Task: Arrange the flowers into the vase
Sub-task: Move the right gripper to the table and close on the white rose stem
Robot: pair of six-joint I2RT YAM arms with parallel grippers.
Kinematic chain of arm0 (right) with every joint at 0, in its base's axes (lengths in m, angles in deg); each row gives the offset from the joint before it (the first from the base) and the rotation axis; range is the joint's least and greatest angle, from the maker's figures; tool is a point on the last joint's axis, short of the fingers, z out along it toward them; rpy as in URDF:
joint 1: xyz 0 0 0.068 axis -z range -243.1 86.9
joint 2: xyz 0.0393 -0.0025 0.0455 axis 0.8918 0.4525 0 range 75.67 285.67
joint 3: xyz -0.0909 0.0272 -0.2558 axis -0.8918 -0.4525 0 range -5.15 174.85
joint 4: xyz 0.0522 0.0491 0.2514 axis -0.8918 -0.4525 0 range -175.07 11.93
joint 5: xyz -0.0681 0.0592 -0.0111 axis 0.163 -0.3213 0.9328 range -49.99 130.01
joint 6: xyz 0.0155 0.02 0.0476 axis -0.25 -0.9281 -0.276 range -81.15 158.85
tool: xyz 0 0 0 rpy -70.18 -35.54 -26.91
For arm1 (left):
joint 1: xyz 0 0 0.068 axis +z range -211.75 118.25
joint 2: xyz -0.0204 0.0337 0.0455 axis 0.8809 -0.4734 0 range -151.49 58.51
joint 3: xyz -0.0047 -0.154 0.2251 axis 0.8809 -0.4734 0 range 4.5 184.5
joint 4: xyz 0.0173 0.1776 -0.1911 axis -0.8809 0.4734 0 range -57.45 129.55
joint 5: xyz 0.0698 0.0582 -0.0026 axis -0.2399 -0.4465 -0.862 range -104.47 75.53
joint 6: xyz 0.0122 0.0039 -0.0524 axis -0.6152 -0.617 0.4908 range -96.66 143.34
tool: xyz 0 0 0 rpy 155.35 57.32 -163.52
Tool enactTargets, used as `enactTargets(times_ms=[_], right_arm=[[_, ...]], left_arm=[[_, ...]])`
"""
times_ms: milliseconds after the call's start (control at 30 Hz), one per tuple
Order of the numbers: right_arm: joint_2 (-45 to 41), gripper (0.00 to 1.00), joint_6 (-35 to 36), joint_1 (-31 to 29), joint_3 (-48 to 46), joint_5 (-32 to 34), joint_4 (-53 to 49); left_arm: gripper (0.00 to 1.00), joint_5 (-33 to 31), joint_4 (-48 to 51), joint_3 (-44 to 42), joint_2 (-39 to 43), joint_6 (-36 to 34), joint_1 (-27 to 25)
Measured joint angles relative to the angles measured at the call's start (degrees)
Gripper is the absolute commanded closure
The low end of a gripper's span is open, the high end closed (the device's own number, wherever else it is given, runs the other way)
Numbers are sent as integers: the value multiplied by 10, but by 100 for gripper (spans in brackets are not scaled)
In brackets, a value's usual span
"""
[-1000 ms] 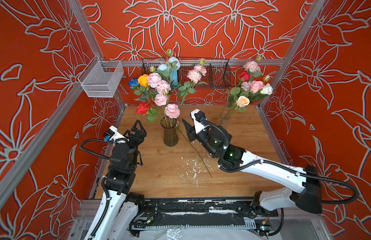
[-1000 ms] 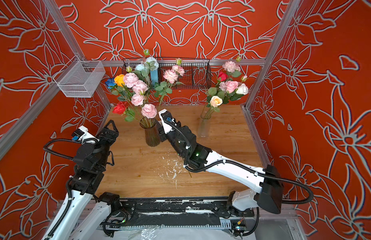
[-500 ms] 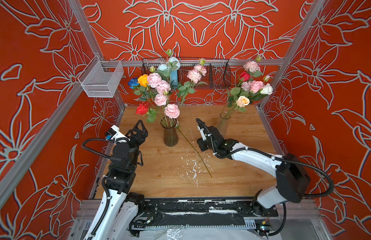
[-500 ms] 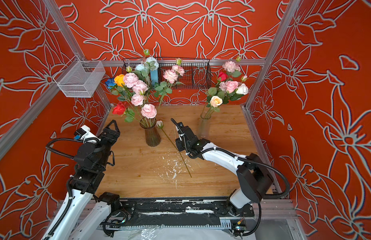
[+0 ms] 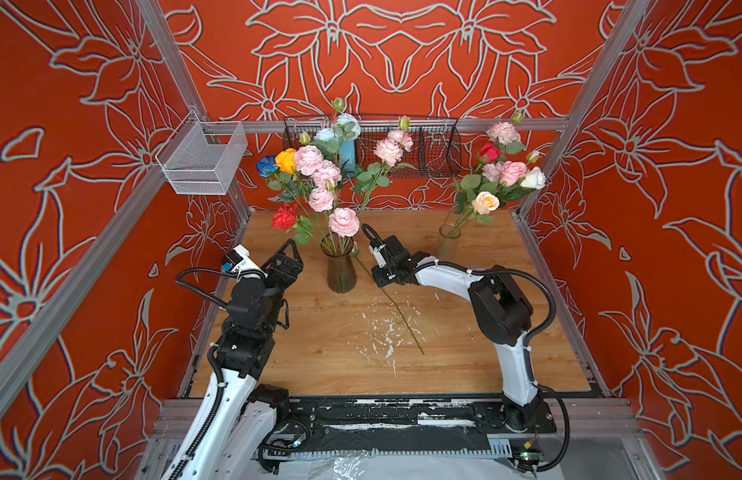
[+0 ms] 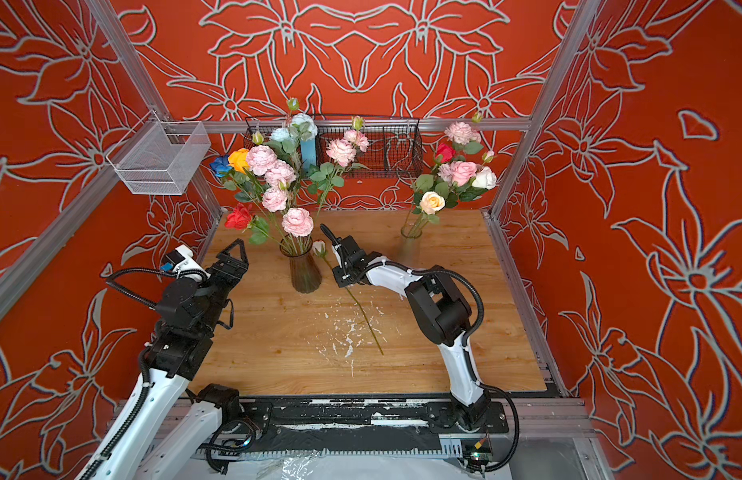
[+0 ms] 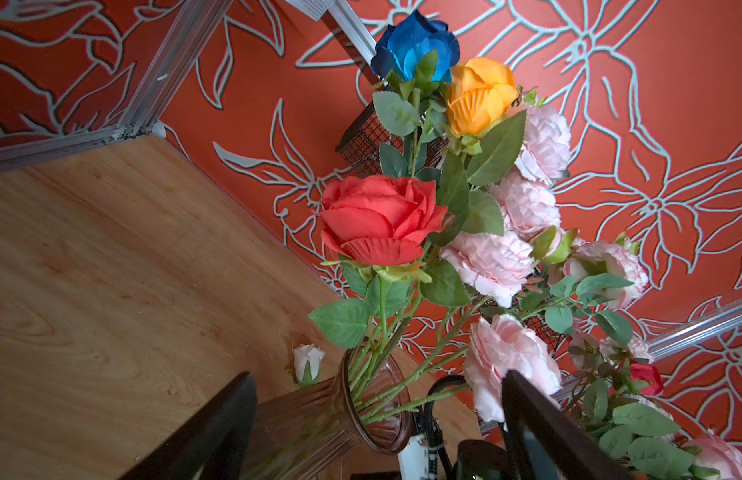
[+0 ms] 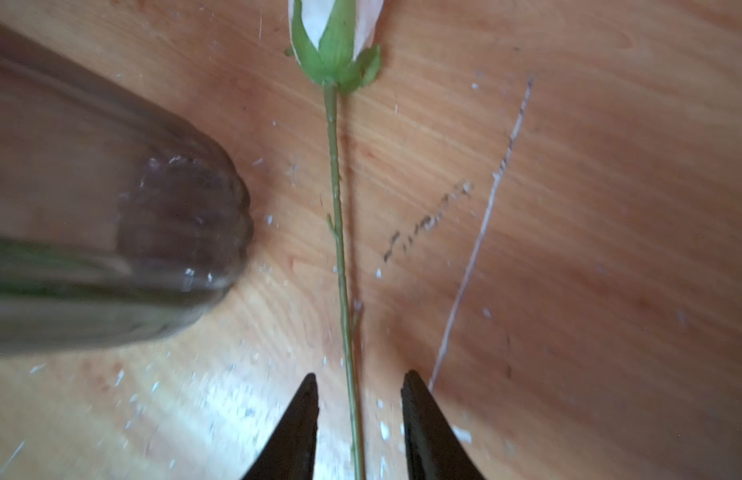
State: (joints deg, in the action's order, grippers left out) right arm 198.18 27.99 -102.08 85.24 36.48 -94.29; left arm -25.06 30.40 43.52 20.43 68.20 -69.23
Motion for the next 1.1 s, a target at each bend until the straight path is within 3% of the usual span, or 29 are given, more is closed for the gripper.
enactTargets(times_ms=[267,600,733,900,1100], right_arm=[[80,68,13,0,90,-14,-30],[96,93,15,0,111,-19,-46],[94,98,14,0,108,-18,-43],[39,100,1,0,36,-4,-21],[-120,100,-38,0,-110,18,37]], left_arm=[[8,4,0,0,-3,0,0],[8,6,0,0,0,0,0],[8,6,0,0,5,0,0],[8,5,0,0,11,-1,0],[9,14,-3,0,14,0,0]])
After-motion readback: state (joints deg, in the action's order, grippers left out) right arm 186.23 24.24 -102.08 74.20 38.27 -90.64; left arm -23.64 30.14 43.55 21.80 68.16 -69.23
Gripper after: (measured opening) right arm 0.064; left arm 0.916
